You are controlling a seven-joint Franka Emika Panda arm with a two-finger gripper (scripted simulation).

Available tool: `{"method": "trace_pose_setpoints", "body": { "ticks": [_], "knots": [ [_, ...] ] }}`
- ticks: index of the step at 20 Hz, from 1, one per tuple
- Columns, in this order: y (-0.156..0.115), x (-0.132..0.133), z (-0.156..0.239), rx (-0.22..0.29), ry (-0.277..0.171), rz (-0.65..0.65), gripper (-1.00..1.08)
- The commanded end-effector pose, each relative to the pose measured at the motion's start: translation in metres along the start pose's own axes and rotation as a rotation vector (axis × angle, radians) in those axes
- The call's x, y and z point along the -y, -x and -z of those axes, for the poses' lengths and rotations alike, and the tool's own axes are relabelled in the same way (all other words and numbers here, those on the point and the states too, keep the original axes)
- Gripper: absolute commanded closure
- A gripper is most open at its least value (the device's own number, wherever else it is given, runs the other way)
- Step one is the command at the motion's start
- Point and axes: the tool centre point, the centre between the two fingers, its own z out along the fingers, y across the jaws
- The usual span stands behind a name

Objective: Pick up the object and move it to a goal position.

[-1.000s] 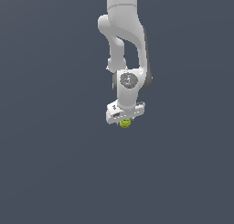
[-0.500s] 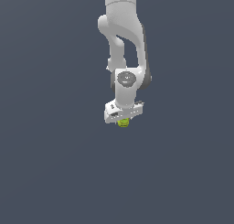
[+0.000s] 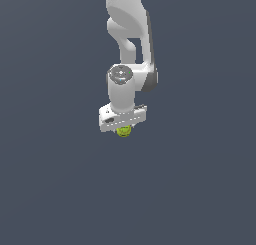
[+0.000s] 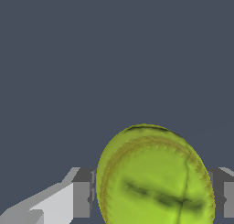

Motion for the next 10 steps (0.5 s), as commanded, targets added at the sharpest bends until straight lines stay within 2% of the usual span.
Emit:
{"method": "trace_pose_setpoints", "body": {
  "ticks": [1, 10],
  "knots": [
    [-0.001, -0.020, 0.020, -0.002, 0.000, 0.000, 1.08],
    [-0.004, -0.062, 0.061, -0.002, 0.000, 0.000, 1.08]
  ]
}}
